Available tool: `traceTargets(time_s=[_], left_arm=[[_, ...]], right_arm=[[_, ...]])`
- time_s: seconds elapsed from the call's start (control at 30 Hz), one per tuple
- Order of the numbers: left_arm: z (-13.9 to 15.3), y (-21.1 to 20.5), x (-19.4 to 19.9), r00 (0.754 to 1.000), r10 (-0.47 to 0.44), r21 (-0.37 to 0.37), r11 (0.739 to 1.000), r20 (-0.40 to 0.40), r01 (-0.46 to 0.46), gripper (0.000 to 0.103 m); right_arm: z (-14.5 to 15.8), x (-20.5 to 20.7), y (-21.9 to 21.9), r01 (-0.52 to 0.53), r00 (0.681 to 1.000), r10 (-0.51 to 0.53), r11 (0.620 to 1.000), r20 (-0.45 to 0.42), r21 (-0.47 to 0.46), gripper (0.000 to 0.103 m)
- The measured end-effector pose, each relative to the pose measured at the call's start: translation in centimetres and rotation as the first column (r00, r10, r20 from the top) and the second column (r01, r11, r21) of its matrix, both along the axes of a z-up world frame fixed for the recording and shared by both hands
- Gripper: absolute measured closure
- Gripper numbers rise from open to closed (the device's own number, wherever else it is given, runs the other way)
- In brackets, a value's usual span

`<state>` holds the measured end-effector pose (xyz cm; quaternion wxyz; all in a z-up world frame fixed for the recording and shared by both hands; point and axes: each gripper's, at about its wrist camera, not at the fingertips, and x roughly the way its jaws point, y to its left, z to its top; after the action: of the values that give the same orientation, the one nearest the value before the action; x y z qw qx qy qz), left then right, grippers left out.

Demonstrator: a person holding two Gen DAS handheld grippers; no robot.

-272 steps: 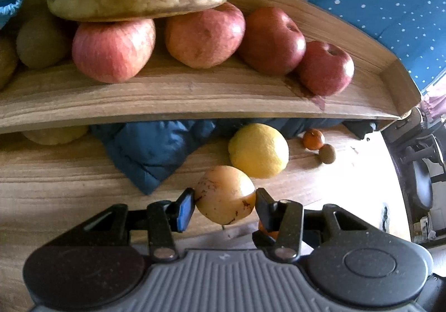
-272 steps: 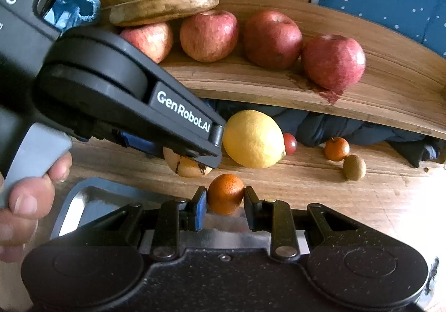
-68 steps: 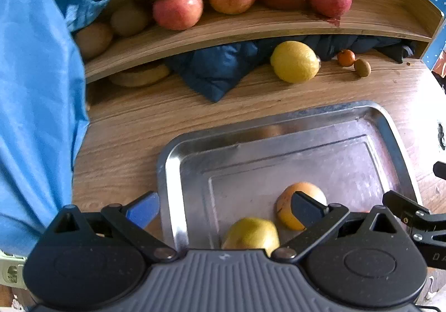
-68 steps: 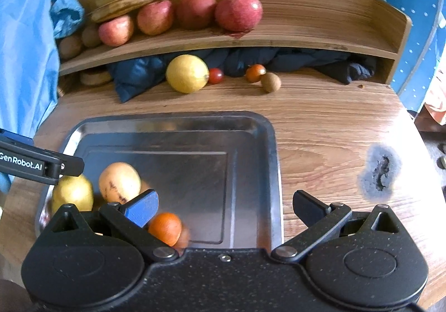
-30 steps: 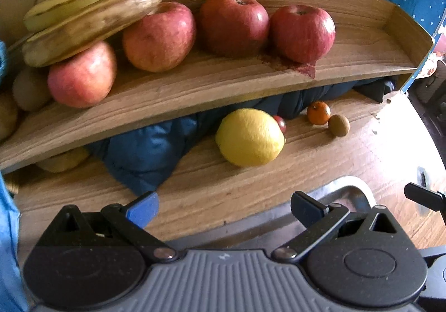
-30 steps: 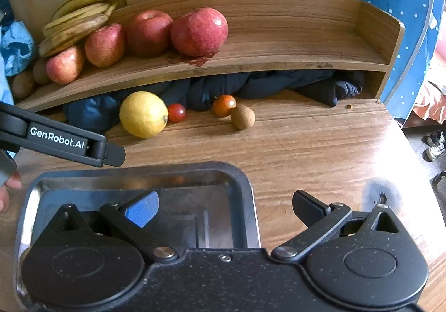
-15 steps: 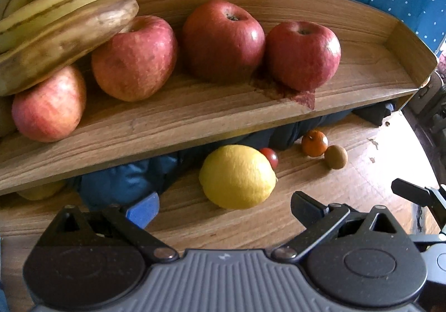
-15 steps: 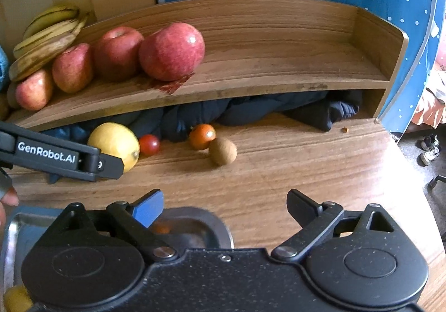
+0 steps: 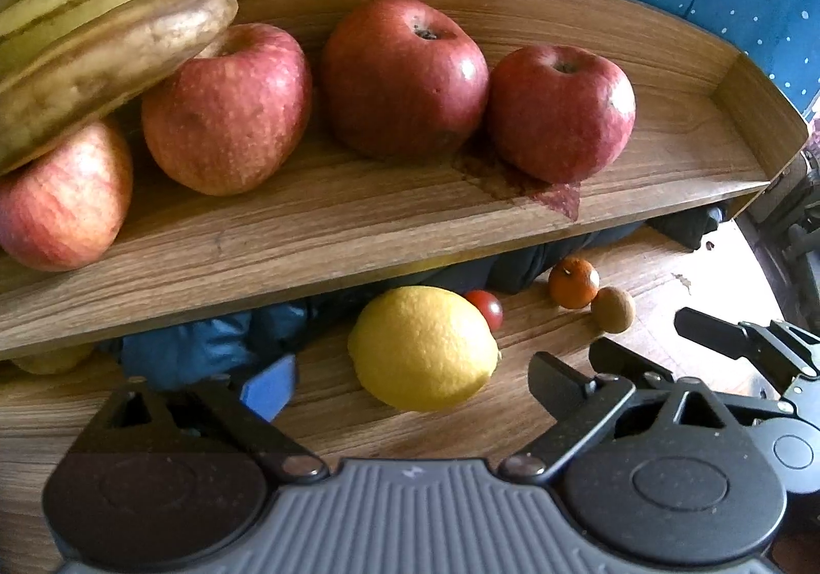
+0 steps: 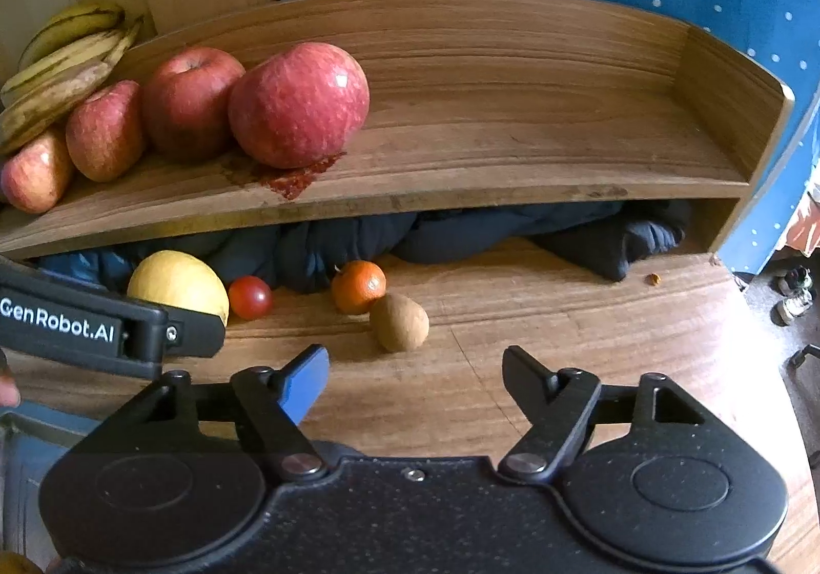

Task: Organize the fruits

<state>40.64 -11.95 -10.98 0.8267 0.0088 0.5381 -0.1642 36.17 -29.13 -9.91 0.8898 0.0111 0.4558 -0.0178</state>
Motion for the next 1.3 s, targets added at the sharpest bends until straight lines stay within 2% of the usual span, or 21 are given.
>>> traceTargets(time_s=[0.4,0.77,0.87,1.03,1.13,1.3], left_arm=[[-0.1,0.1,0.7,1.0,-0.006,-0.027,1.0,-0.02,0.006,0.016],[-0.4,-0.2,1.1,1.0,-0.002,-0.028,1.0,-0.026,0.002,0.017],[-0.5,-0.2,1.1,1.0,-0.003,-0.032,0.999,-0.029,0.002,0.017],[-0.9,-0.2,1.1,0.999,-0.003,-0.035,0.999,-0.041,0.001,0.027],[-0.9,-0.2,1.1,0.999,-0.004,-0.049,0.999,-0.043,0.002,0.032],[-1.0,-0.1,1.1,0.999,0.003,-0.053,0.999,-0.049,-0.005,0.033]], right_arm=[[-0.8,1.8,0.2,-0.028,0.999,0.027,1.0,-0.024,-0.013,0.05],[-1.1,2.4,0.4,-0.044,0.999,0.044,0.999,-0.028,-0.014,0.057],[-1.2,2.2,0.4,-0.049,0.998,0.049,0.999,-0.028,-0.021,0.064],[-0.9,2.0,0.6,-0.049,0.999,0.049,0.999,-0.021,-0.022,0.073],[-1.1,1.9,0.7,-0.049,0.999,0.048,0.999,-0.021,-0.018,0.073],[-1.0,1.5,1.0,-0.056,0.998,0.055,0.998,-0.023,-0.005,0.073]])
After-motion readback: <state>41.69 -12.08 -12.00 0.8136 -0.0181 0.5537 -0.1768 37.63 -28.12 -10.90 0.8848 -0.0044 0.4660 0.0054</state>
